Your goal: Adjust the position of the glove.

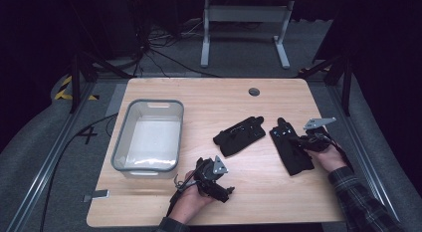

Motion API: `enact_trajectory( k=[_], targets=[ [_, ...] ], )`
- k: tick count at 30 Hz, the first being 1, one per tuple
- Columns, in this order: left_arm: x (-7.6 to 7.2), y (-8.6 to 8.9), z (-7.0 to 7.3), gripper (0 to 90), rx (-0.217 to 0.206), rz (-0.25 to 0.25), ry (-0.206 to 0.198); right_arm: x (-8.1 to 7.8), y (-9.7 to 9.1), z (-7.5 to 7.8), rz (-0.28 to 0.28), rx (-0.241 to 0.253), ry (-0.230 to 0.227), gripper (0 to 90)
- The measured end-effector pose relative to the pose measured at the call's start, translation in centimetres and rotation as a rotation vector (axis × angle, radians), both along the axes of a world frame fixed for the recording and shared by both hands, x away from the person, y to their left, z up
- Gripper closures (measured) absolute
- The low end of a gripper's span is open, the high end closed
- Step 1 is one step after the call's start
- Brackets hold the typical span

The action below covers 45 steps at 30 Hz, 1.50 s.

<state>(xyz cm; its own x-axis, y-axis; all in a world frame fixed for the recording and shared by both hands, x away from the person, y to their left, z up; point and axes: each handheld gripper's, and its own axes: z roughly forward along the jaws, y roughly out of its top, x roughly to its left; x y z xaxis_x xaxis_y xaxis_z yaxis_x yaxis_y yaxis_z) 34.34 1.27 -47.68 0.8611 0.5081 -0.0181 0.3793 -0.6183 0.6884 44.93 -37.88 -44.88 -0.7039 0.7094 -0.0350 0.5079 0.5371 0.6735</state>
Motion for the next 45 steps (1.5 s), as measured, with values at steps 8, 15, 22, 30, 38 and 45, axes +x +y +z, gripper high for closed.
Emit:
enact_trajectory(
  k=[8,15,22,30,38,45],
  targets=[
    [0.0,0.0,0.0,0.1,0.0,0.001,0.0,-1.1,-0.5,0.1,0.011,0.004,0.017,90.0],
    [0.0,0.0,0.0,0.1,0.0,0.001,0.0,-2.3,-0.3,0.1,0.033,-0.006,0.023,90.0],
    [0.0,0.0,0.0,0.1,0.0,0.001,0.0,-3.1,-0.1,0.2,0.039,-0.014,0.026,90.0],
    [0.0,0.0,0.0,0.1,0.0,0.0,0.0,-4.9,0.0,0.2,0.043,-0.021,0.04,90.0],
    [0.0,0.0,0.0,0.1,0.0,0.001,0.0,-7.0,0.0,0.4,0.047,-0.033,0.054,90.0],
    [0.0,0.0,0.0,0.1,0.001,0.001,-0.001,-7.7,0.0,0.9,0.063,-0.015,0.044,86.7]
  ],
)
